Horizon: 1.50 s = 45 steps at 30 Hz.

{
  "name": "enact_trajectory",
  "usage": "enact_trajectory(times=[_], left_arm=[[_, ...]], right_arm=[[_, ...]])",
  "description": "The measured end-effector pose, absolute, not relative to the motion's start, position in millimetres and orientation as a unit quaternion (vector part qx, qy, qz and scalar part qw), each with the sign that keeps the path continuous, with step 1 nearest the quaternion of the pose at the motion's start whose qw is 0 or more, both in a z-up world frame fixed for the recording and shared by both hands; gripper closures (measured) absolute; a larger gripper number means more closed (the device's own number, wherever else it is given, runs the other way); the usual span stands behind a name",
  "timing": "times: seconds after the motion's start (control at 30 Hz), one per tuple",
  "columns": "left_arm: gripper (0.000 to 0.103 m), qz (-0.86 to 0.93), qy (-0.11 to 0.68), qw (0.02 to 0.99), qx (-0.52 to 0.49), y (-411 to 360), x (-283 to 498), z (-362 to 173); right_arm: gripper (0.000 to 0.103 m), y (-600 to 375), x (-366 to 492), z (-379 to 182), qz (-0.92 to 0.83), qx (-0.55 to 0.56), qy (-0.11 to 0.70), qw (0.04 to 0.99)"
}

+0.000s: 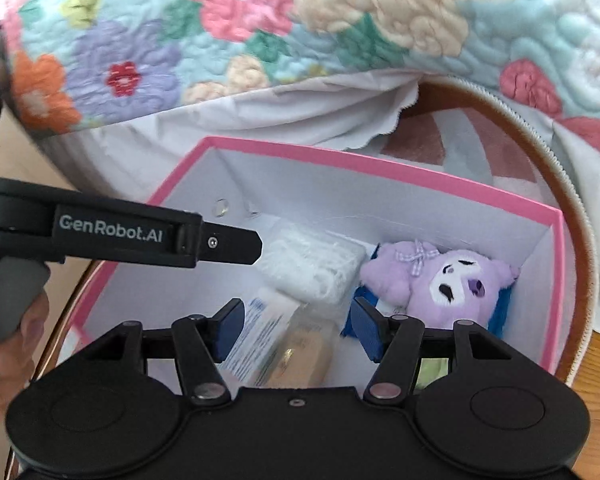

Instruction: Organize objects

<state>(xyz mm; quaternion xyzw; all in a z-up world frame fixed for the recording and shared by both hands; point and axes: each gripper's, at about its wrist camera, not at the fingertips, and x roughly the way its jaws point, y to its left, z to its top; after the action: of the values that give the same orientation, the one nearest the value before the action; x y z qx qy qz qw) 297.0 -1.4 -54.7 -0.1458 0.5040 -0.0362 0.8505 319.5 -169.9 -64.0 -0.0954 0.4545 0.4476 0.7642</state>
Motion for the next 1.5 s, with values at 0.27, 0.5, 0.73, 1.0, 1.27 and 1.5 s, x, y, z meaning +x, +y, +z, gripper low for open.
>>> enact_trajectory(times=[0.27,0.5,0.73,1.0,1.27,1.5], left_arm=[[0.048,-0.027,0.501,0.858,-0.111,4.6,254.9,-12.3],[0.047,-0.011,0.481,0.871,-0.103,5.2,214.1,35.0],[0.047,-0.013,0.469,0.877,-0.108,-5.7,173.0,73.7],[0.046,0.001,0.463,0.877,-0.126,-15.0,128.3,91.9],[0.043,0.033,0.472,0.872,-0.123,-15.3,96.3,70.3],[0.043,0.030,0.480,0.867,-0.129,-9.2,90.5,48.7]], right_arm=[[0.039,-200.4,289.1,-19.5,0.464,-0.097,0.402,0.783],[0.039,-226.5,259.6,29.8,0.462,-0.124,0.374,0.794],[0.037,-254.7,227.9,69.3,0.459,-0.122,0.364,0.801],[0.035,-278.7,192.0,87.0,0.465,-0.128,0.358,0.799],[0.034,-298.3,169.1,79.8,0.444,-0.126,0.381,0.801],[0.033,-303.5,151.8,60.0,0.435,-0.138,0.395,0.797]])
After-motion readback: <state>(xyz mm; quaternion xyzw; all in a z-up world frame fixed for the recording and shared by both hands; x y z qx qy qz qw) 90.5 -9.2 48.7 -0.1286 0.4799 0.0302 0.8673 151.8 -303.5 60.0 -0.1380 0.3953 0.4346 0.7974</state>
